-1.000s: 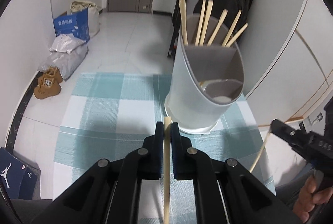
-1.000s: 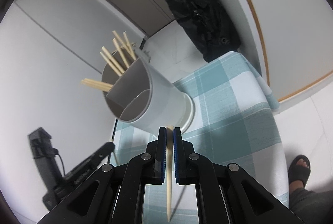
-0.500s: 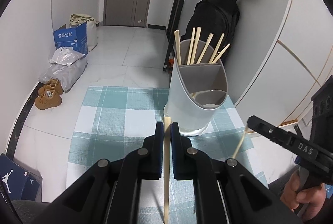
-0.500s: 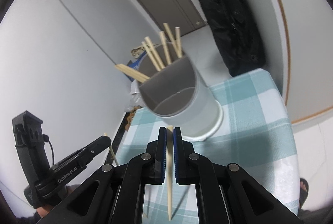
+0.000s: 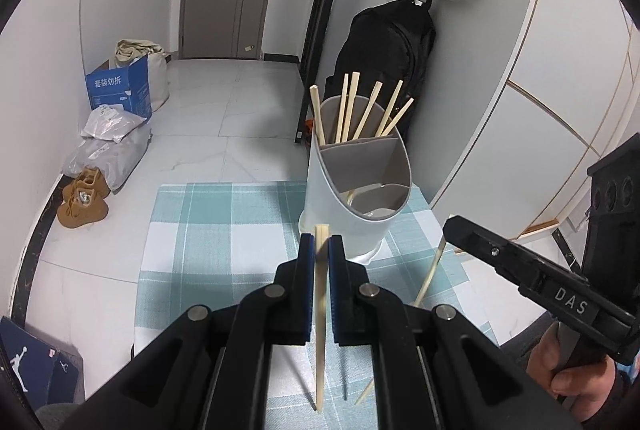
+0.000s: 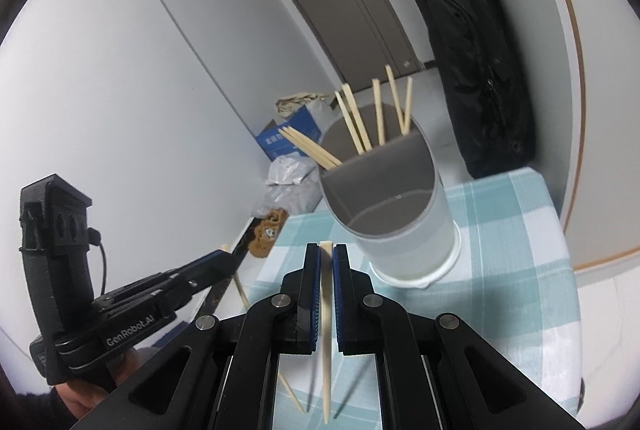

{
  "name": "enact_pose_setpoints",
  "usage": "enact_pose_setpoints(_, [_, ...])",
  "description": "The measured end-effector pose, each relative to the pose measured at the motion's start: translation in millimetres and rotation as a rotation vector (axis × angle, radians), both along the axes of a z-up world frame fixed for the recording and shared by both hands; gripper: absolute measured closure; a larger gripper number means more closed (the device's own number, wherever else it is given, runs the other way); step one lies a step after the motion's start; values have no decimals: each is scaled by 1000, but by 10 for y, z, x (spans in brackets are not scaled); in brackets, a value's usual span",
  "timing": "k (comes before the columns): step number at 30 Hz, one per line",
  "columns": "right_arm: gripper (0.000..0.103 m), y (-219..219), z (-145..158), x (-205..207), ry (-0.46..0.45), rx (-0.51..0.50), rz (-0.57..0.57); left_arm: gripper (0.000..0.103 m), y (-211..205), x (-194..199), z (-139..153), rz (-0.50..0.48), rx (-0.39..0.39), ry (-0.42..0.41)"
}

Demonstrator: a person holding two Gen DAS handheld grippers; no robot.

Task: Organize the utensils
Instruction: 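Carry both held chopsticks up over the white utensil holder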

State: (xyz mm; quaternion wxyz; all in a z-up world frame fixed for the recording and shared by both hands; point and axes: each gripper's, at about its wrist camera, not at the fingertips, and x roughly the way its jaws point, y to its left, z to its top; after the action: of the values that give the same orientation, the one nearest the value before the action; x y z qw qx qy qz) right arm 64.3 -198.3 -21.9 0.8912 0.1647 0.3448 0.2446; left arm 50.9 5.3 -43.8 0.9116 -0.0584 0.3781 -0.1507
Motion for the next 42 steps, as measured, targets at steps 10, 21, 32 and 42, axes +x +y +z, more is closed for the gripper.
enact_pose_setpoints(10, [98, -106, 227, 121, -40, 10, -10, 101, -19, 127, 208, -15, -9, -2])
enact_pose_setpoints(21, [98, -146, 880, 466, -140, 11, -4, 101, -53, 454, 686, -2, -42, -46])
enact_pose_setpoints(32, [98, -159, 1338, 957, -203, 13, -12, 101, -122, 795, 1096, -5, -63, -109])
enact_pose_setpoints(42, [98, -109, 1571, 1414, -249, -39, -22, 101, -171, 1181, 1183, 23, -67, -162])
